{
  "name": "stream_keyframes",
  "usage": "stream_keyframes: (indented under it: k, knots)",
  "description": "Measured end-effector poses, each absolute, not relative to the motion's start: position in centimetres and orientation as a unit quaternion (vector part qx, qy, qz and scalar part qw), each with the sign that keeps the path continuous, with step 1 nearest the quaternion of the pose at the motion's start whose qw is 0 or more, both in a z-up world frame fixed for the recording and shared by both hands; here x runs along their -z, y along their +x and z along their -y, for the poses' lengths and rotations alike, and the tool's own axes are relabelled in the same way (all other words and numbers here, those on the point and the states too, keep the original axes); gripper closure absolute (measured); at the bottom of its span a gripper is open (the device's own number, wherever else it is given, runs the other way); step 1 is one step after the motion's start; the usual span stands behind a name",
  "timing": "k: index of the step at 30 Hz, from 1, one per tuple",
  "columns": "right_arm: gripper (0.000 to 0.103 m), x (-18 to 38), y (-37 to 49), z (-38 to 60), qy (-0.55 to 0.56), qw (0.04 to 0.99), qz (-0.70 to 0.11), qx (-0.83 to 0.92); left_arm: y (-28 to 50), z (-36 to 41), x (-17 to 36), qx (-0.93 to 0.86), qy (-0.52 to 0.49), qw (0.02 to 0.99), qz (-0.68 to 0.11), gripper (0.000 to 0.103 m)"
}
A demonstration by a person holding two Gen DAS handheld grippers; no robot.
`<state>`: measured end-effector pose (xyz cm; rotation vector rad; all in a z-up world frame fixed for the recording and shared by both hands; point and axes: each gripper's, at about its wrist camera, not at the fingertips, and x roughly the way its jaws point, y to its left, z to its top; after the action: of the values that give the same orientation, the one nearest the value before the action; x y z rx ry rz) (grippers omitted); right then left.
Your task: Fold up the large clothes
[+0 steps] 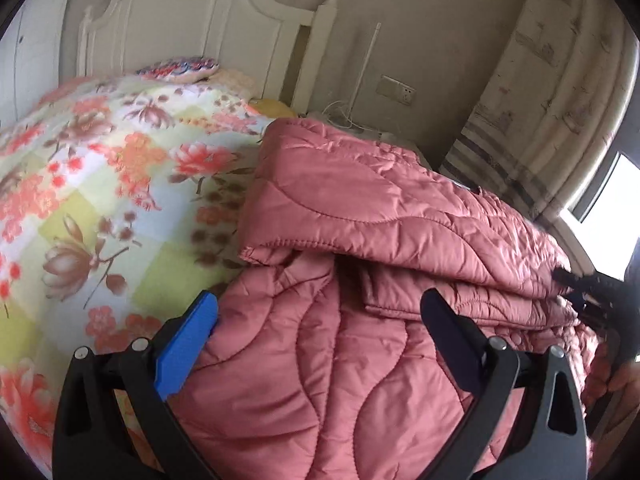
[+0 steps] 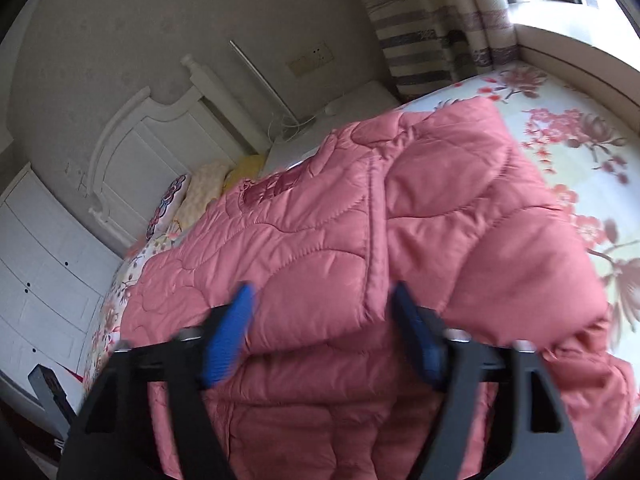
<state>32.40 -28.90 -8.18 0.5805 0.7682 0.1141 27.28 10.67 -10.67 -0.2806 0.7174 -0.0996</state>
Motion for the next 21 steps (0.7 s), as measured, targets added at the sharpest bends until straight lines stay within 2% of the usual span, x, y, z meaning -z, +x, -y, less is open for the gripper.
stream_keyframes:
  k: [1,2,6,12,13,16,18,21]
  knots:
    - [0.077,8.0,32.3,29.0,0.285,0.885,-0.364,-0.048,27.3,-11.4,10.9,0.044,-0.154,0.922,-0.352,0.003]
    - [0.082,7.8,31.9,29.0,0.292,0.887,-0.355,-0.046,27.3,-11.7,11.0,0.041,-0.164,0.920,-0.354,0.003]
    - [0.085,6.6,28.4,28.3,0.285,0.901,-0.326,-0.032,27.4,-12.7,11.4,0.032,-0.192,0.913,-0.360,0.003]
    - [0.083,8.9,27.1,29.5,0.284,0.888,-0.361,-0.027,27.3,-12.3,11.2,0.035,-0.179,0.916,-0.357,0.003]
    - [0.079,8.5,27.0,29.7,0.280,0.890,-0.359,-0.025,27.2,-12.4,11.3,0.034,-0.182,0.916,-0.357,0.003]
    - [0.050,5.7,26.1,29.6,0.236,0.916,-0.322,0.039,27.2,-12.5,11.3,0.031,-0.184,0.914,-0.359,0.003]
    - [0.046,3.1,25.3,27.7,0.166,0.946,-0.272,0.050,27.3,-12.4,11.3,0.031,-0.182,0.914,-0.361,0.003]
    - [0.046,1.9,26.4,23.8,0.077,0.959,-0.272,0.019,27.2,-12.4,11.2,0.030,-0.181,0.915,-0.359,0.003]
